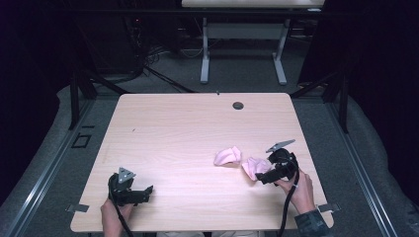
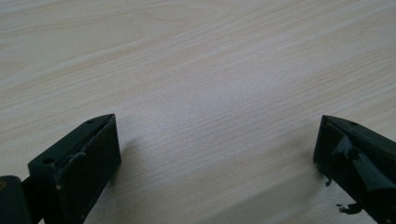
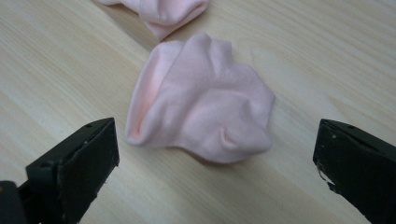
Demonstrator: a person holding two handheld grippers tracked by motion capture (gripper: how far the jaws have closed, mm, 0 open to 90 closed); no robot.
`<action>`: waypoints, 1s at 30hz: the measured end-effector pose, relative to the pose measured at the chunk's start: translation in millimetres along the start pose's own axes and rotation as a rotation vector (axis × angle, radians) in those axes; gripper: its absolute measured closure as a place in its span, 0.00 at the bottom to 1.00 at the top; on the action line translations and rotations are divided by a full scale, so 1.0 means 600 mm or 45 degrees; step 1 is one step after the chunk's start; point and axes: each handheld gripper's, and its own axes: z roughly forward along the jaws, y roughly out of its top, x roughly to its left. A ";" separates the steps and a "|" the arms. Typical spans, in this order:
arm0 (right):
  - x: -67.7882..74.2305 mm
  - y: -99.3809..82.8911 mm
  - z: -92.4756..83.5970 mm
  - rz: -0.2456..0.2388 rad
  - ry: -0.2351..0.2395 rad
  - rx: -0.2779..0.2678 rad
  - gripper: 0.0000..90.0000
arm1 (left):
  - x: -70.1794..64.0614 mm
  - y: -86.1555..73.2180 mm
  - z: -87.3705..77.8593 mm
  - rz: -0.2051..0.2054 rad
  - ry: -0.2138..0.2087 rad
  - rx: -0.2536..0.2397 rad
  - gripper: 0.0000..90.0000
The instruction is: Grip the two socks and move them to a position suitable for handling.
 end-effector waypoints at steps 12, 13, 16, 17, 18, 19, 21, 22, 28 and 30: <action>0.004 0.039 0.055 0.032 0.006 0.125 0.29 | 0.001 0.000 0.000 -0.003 0.005 0.002 0.01; 0.004 0.039 0.057 0.018 -0.006 0.151 0.36 | 0.001 0.000 0.000 -0.003 0.005 0.002 0.01; 0.008 0.039 0.064 0.008 0.002 0.185 0.41 | 0.001 0.000 0.000 -0.003 0.005 0.002 0.01; 0.011 0.037 0.070 0.009 -0.014 0.201 0.45 | 0.001 0.000 0.000 -0.004 0.005 0.002 0.01; 0.012 0.035 0.071 0.007 -0.013 0.208 0.49 | 0.001 0.000 -0.001 -0.002 0.001 0.005 0.01; 0.012 0.035 0.071 0.011 -0.017 0.201 0.50 | 0.001 0.000 0.000 -0.006 0.001 0.004 0.01; 0.013 0.035 0.071 0.011 -0.017 0.200 0.53 | 0.001 0.000 0.000 -0.003 0.001 0.005 0.01; 0.013 0.034 0.071 0.007 -0.018 0.201 0.57 | 0.000 0.000 0.000 -0.006 0.005 0.001 0.01; 0.016 0.032 0.069 -0.013 0.048 0.179 0.78 | 0.000 0.000 0.000 -0.008 0.006 0.001 0.01; 0.014 0.032 0.067 -0.022 0.062 0.188 0.81 | 0.000 0.000 0.000 -0.007 0.005 0.001 0.01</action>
